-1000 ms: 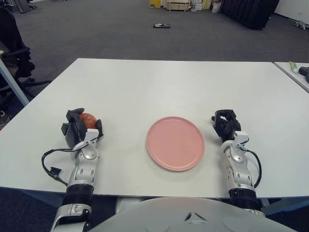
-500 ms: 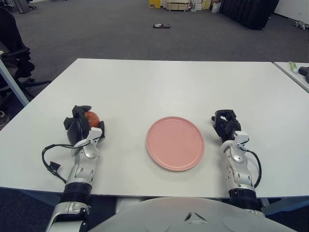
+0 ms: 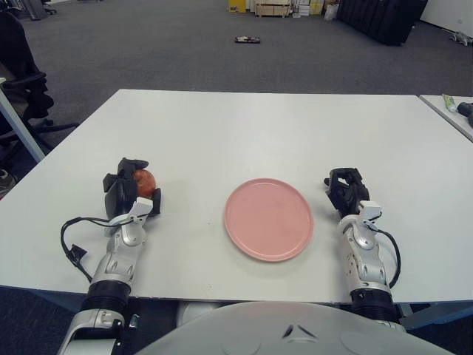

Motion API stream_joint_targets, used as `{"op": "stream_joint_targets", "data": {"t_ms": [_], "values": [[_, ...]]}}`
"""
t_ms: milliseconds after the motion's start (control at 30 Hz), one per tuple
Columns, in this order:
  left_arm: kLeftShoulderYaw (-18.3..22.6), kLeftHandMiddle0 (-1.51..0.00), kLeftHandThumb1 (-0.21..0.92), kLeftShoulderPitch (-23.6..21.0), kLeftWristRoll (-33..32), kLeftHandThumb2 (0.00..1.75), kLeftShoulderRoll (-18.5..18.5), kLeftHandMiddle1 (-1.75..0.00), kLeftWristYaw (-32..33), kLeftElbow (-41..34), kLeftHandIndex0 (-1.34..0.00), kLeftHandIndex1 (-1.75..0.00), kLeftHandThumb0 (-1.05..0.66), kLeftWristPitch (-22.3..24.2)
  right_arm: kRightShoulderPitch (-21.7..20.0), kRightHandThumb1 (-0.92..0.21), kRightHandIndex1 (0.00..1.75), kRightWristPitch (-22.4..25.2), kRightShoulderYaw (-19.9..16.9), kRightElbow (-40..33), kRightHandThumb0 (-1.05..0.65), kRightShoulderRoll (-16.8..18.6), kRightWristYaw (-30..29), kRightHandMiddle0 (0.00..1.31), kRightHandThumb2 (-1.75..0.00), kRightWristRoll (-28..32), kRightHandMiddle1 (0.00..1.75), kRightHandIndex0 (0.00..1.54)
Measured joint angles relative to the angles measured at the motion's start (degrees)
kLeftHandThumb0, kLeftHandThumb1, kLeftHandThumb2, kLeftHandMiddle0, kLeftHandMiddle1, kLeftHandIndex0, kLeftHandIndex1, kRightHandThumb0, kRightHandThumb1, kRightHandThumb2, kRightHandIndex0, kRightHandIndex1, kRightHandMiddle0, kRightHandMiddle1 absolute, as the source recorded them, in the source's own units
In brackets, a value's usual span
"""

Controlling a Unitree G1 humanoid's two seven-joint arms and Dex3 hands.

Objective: Put the apple into the plate.

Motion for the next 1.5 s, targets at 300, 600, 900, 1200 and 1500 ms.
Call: {"op": "stream_joint_targets", "data": {"t_ms": [300,600,900,1200,1500], "values": [[0.1,-0.91,-0.05,0.1,-1.4,1.66,0.4,-1.54,-0.6,1.3,-0.70,-1.75,0.00,-3.3,0.0,-0.85,1.27,-0.2,0.0,0.0,-0.36,0.1,-0.3,0.23,-0.62,0.0,1.75,0.43],[0.0,-0.90,-0.04,0.7,-1.7,1.66,0.8,-1.58,-1.9,-0.6,-0.68,-1.75,0.00,-4.1,0.3,-0.83,1.26,-0.2,0.1,-0.4,-0.36,0.2,-0.4,0.24,-0.65,0.0,1.75,0.44],[-0.3,-0.93,-0.06,3.7,-0.7,1.69,1.3,-1.58,-5.8,-8.5,-0.70,-1.75,0.00,-1.8,0.4,-0.84,1.24,0.4,0.2,-0.9,-0.36,0.3,-1.0,0.24,-0.63,-0.1,1.75,0.44],[-0.2,-0.94,-0.06,4.4,1.1,1.69,2.5,-1.58,-10.6,-17.9,-0.68,-1.75,0.00,0.7,0.3,-0.82,1.26,0.3,0.2,-0.9,-0.36,0.4,-0.9,0.25,-0.67,0.0,1.75,0.45],[-0.4,-1.00,-0.12,4.5,4.0,1.73,2.8,-1.53,-14.9,-29.1,-0.72,-1.75,0.00,6.7,0.0,-0.86,1.25,0.2,0.1,-0.4,-0.35,0.3,-0.7,0.23,-0.61,0.0,1.75,0.44]]}}
